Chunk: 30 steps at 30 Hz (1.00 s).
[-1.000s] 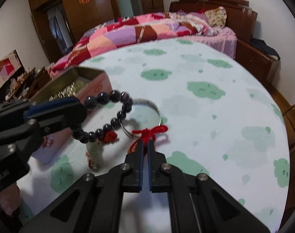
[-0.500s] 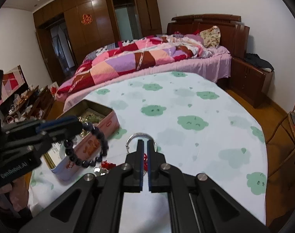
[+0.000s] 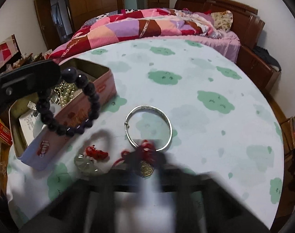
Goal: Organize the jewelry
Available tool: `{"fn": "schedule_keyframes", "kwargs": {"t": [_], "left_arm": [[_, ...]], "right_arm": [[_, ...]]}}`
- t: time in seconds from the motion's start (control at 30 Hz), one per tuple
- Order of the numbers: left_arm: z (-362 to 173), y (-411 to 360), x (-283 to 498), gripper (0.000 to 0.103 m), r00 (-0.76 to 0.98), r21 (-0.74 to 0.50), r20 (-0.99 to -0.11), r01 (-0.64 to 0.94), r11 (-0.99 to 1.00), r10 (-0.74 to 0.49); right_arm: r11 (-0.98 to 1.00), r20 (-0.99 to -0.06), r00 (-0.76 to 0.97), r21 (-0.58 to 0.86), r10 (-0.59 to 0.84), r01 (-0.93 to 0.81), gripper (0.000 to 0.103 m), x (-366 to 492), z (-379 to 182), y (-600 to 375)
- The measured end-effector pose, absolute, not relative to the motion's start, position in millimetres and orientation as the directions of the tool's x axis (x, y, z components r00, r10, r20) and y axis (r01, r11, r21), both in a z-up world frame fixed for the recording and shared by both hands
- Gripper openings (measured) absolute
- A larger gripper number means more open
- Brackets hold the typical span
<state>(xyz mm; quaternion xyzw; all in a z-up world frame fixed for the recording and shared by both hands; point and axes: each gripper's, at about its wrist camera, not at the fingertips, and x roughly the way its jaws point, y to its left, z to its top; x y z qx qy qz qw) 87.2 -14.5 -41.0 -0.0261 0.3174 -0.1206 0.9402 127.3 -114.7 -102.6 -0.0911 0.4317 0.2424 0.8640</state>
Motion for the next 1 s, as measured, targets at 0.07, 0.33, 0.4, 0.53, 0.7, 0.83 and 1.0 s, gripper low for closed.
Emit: {"fn": "schedule_keyframes", "kwargs": {"t": [0.07, 0.33, 0.4, 0.53, 0.7, 0.83, 1.0], "left_arm": [[-39, -13, 85, 0.013, 0.772, -0.13, -0.585, 0.213, 0.968, -0.248], [-16, -8, 71, 0.013, 0.8, -0.133, -0.542, 0.221, 0.966, -0.258], [-10, -6, 67, 0.013, 0.808, -0.131, -0.532, 0.219, 0.967, -0.255], [-1, 0, 64, 0.012, 0.821, -0.128, -0.514, 0.211, 0.969, -0.247], [-2, 3, 67, 0.0, 0.822, -0.133, -0.512, 0.213, 0.968, -0.251], [-9, 0, 73, 0.0, 0.817, -0.127, -0.516, 0.223, 0.967, -0.256], [-27, 1, 87, 0.0, 0.787, -0.137, -0.56, 0.221, 0.966, -0.259]], "right_arm": [[0.868, -0.778, 0.526, 0.05, 0.344, -0.495, 0.005, 122, -97, -118], [0.871, -0.692, 0.602, 0.08, 0.399, -0.486, 0.004, 102, -54, -133], [0.868, -0.676, 0.615, 0.076, 0.407, -0.49, 0.004, 101, -45, -132], [0.857, -0.652, 0.628, 0.067, 0.425, -0.511, 0.004, 99, -29, -127], [0.861, -0.709, 0.594, 0.037, 0.381, -0.508, 0.032, 113, -50, -119], [0.865, -0.756, 0.566, 0.0, 0.328, -0.502, 0.058, 122, -80, -111], [0.87, -0.796, 0.529, -0.005, 0.295, -0.493, 0.052, 130, -102, -112]]}}
